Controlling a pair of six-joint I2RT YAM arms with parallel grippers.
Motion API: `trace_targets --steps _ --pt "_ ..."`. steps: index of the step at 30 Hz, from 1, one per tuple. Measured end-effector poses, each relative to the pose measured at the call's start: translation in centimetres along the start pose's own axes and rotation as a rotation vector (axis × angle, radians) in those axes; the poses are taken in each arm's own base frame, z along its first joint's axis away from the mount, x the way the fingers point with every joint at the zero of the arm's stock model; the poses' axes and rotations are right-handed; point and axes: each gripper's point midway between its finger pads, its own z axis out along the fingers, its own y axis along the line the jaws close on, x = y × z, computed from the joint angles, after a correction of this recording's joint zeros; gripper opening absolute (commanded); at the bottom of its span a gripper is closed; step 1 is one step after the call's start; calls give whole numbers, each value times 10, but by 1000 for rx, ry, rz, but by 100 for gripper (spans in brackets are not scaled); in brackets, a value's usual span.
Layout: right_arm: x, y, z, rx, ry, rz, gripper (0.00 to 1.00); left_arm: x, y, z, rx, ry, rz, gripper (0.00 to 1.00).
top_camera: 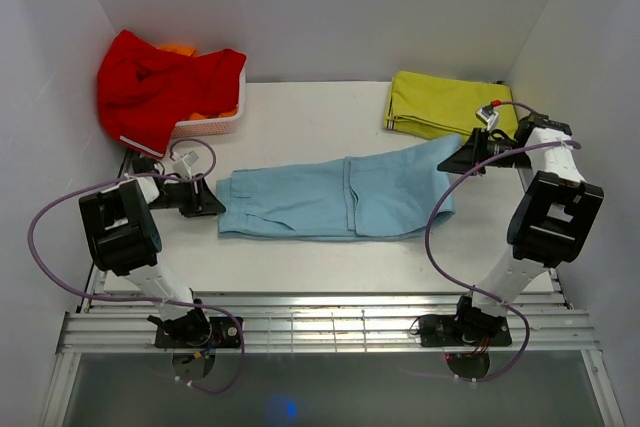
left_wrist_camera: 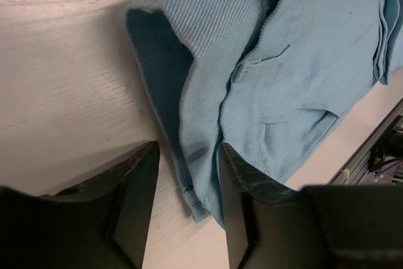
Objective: Fold and stack the trousers
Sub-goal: Fold the trousers
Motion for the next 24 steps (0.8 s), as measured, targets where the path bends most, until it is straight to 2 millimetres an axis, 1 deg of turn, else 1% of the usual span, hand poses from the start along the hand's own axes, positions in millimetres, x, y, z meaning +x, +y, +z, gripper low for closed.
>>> trace_targets --steps 1,2,4,5,7,8,9,11,14,18,21,22,24 --pt "-3 5 6 -14 0 -5 8 0 0 1 7 -1 -1 49" --pt "-4 10 13 -23 1 -21 8 2 -1 3 17 0 -6 41" --pt "-4 22 29 -32 7 -39 8 4 -2 6 33 2 -13 33" --pt "-2 29 38 -33 11 -58 8 6 -3 7 44 4 -16 26" --pt "2 44 56 -34 12 -98 8 10 -4 9 57 9 -24 20" --pt "3 53 64 -38 12 -118 8 11 -5 10 64 9 -25 12" --pt "3 64 75 -48 17 -136 8 12 -6 11 71 10 -30 8" --pt "-2 79 90 -68 16 -165 8 12 -8 11 81 7 -26 0" --pt "-1 100 120 -98 38 -186 8 12 -10 12 93 4 -22 0" --pt "7 116 162 -120 81 -173 8 12 -14 15 102 11 -10 0" --pt "20 123 198 -133 127 -160 8 13 -19 18 116 19 3 0" --pt "25 124 207 -135 142 -155 8 14 -20 19 120 23 6 0" --pt "38 128 230 -136 180 -145 8 14 -24 22 129 29 14 0"
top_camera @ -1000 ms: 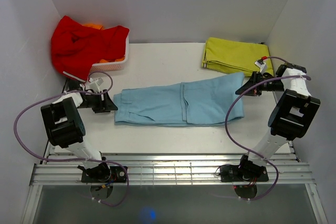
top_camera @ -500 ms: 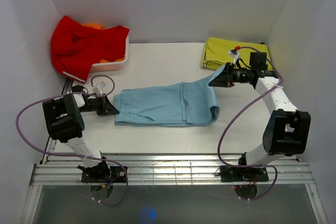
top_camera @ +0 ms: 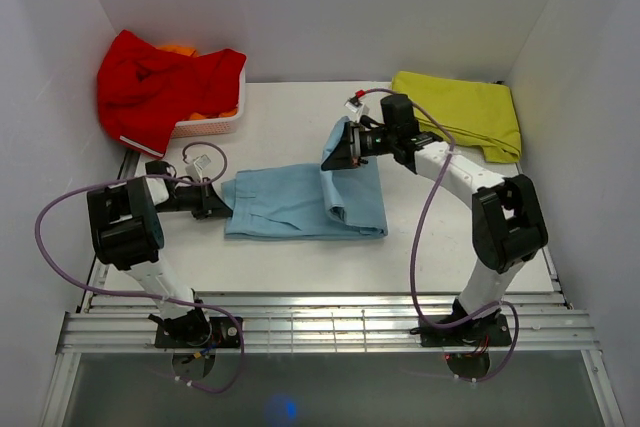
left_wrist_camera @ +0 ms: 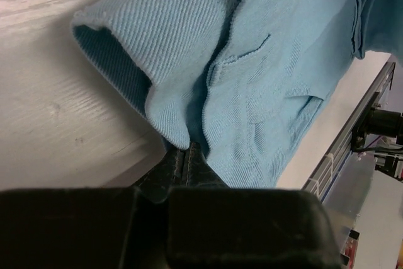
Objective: Fold and stack the trousers
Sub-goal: Fold the trousers
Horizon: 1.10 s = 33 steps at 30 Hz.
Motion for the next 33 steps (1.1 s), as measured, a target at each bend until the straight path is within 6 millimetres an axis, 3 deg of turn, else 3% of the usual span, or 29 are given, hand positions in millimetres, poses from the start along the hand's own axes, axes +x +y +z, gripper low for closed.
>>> trace_targets --steps 6,11,18,26,29,31,33 --pt "8 11 60 -16 71 -18 8 1 -9 13 38 18 8 0" --pt "11 15 90 -22 98 -30 8 2 -19 24 75 33 8 0" --pt "19 3 118 -6 132 -8 8 9 -32 38 106 58 16 0" --pt "9 7 133 -12 124 -23 8 7 -22 32 23 54 9 0" --pt "4 14 135 -22 116 -38 8 0 -11 21 -52 28 11 25" --pt "3 17 136 -27 114 -45 8 -9 1 5 -120 -16 11 31" --pt "3 19 137 -30 115 -48 8 -19 9 -13 -162 -73 7 30"
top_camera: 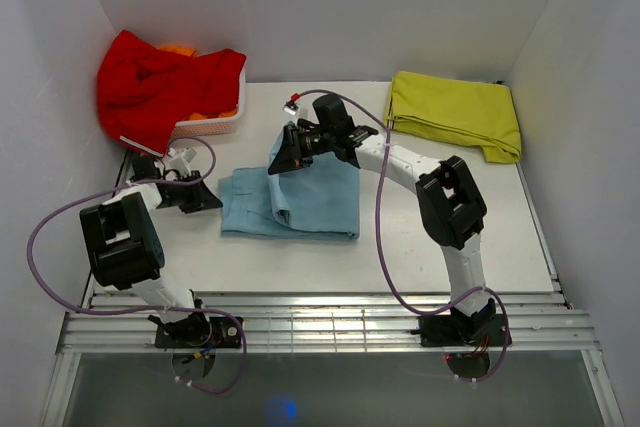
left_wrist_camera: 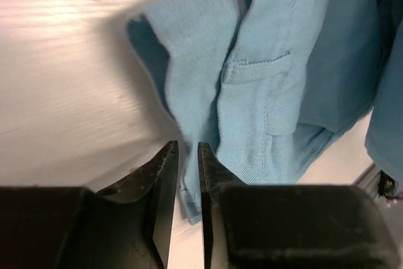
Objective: Fold and stack the trousers
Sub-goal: Fold the trousers
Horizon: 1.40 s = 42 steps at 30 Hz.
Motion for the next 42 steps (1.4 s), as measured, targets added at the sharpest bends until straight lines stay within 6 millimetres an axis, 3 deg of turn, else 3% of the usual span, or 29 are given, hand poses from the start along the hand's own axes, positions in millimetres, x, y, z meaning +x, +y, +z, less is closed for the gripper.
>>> trace_targets --steps 2,7,12,15,16,17,20,24,31,42 --pt "1 1 1 -1 2 1 8 -11 5 -16 -20 -55 7 29" --pt "3 1 6 -5 9 4 8 -20 -16 -25 78 -90 51 62" --pt "13 -3 15 -4 35 22 8 -6 -19 -15 137 -51 5 64" --pt "18 -6 20 -3 47 31 8 9 -9 -3 143 -12 -53 52" --pt "19 -6 21 -3 49 34 8 12 -8 1 150 -3 -76 45" --pt "20 -6 21 -3 51 36 8 14 -5 3 154 1 -91 32" --pt "22 -4 24 -6 56 38 8 16 2 10 156 15 -140 15" --pt "20 2 29 -14 55 41 8 18 2 16 186 29 -209 4" --pt "10 9 43 -38 37 58 8 18 1 16 191 31 -238 0" --pt "18 -6 71 -58 40 170 8 16 4 13 126 27 -198 0"
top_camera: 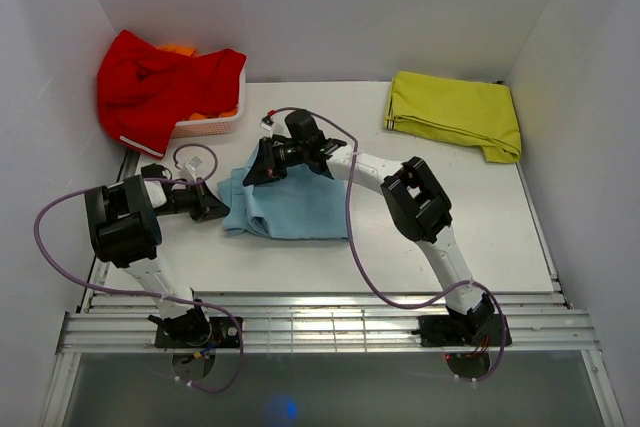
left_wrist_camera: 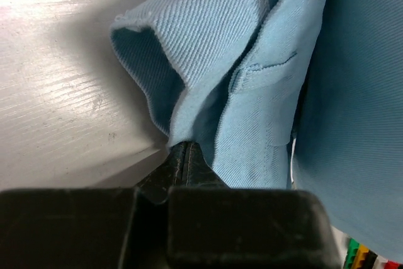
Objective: Fold and stack the trousers
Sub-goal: Fold the trousers
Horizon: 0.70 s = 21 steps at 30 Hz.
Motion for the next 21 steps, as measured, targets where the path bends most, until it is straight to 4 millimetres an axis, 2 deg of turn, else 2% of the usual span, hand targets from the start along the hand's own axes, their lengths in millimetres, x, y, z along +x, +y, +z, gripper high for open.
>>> trace_targets --steps 8,9,12,13,16,17,18,19,20,21 --pt "-21 22 14 -54 -30 -37 8 -2 1 -2 -19 -6 27 0" --pt "-22 24 14 -58 -33 -40 8 -2 2 -2 -21 -6 30 5" --pt "-22 24 18 -64 -36 -44 8 -2 3 -3 -33 -8 39 28" --pt "-21 21 20 -64 -36 -44 8 -2 3 -3 -34 -10 42 44" --pt "-16 4 29 -53 -27 -29 10 -6 -5 -10 -29 -27 57 62" --pt "-14 -2 33 -51 -25 -25 14 -8 -5 -13 -37 -38 62 76" --pt "-11 -8 36 -47 -21 -18 19 -12 -6 -18 -45 -52 64 79" --pt "-9 -12 38 -42 -17 -11 36 -15 -5 -23 -60 -65 70 86" --pt "-6 -17 41 -37 -11 4 44 -19 -1 -30 -97 -83 79 90" --pt "-6 -19 42 -36 -12 5 47 -24 7 -39 -132 -107 72 91"
